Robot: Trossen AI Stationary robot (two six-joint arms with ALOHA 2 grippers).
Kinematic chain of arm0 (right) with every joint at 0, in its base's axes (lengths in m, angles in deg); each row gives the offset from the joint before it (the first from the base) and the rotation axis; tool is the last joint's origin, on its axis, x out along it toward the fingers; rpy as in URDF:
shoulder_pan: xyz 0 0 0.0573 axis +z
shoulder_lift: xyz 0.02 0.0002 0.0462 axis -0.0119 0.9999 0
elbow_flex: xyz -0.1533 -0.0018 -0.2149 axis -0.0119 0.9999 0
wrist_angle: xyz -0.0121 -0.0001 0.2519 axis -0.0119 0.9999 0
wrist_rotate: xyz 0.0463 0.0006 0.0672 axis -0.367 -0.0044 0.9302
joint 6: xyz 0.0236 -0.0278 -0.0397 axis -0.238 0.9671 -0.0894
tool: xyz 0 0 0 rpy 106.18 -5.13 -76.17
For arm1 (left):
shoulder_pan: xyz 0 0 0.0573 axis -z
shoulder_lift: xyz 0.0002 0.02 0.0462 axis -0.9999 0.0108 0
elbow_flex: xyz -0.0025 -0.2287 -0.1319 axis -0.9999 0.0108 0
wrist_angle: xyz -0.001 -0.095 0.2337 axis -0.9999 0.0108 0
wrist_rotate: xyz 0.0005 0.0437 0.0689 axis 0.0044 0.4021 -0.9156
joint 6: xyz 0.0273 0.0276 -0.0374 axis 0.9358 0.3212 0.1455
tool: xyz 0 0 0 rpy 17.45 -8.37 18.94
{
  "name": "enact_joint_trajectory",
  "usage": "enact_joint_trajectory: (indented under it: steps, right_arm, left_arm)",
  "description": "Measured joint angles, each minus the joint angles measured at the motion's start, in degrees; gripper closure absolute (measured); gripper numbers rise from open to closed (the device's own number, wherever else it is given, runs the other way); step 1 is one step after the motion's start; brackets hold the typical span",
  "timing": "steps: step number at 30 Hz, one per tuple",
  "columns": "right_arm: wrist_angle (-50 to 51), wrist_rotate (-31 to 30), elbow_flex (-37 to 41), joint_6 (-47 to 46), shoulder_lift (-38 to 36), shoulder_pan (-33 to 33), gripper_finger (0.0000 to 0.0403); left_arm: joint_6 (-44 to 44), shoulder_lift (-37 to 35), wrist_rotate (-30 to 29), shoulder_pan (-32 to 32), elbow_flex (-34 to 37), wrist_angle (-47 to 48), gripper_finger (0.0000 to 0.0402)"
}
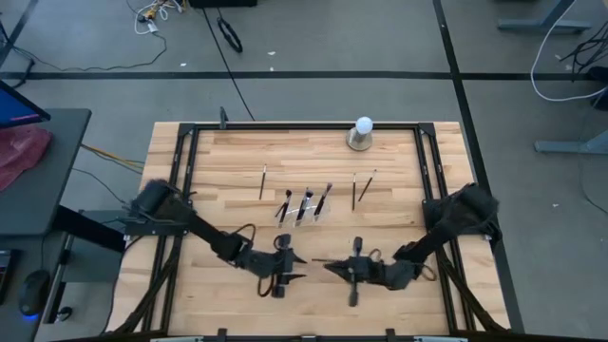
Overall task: Put items in baskets/containers
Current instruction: Put the eyeshadow brush into the transparent organizer
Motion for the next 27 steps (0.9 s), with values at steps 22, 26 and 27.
enact_joint_trajectory:
  steps: [22,26,27]
  right_arm:
    - [17.28,-6.04,7.43,-9.8,-17.5,11.29,0.0393]
    - [17.41,-6.01,7.42,-9.71,-17.5,11.29,0.0396]
    - [17.37,-6.01,7.42,-9.59,-17.48,11.29,0.0396]
  left_arm:
    - [4.81,18.13,4.98,-15.83,-22.03,9.59,0.019]
    - [3.83,18.13,5.34,-15.75,-22.09,10.81,0.0232]
    - [3.66,18.11,5.59,-15.73,-22.13,11.23,0.0247]
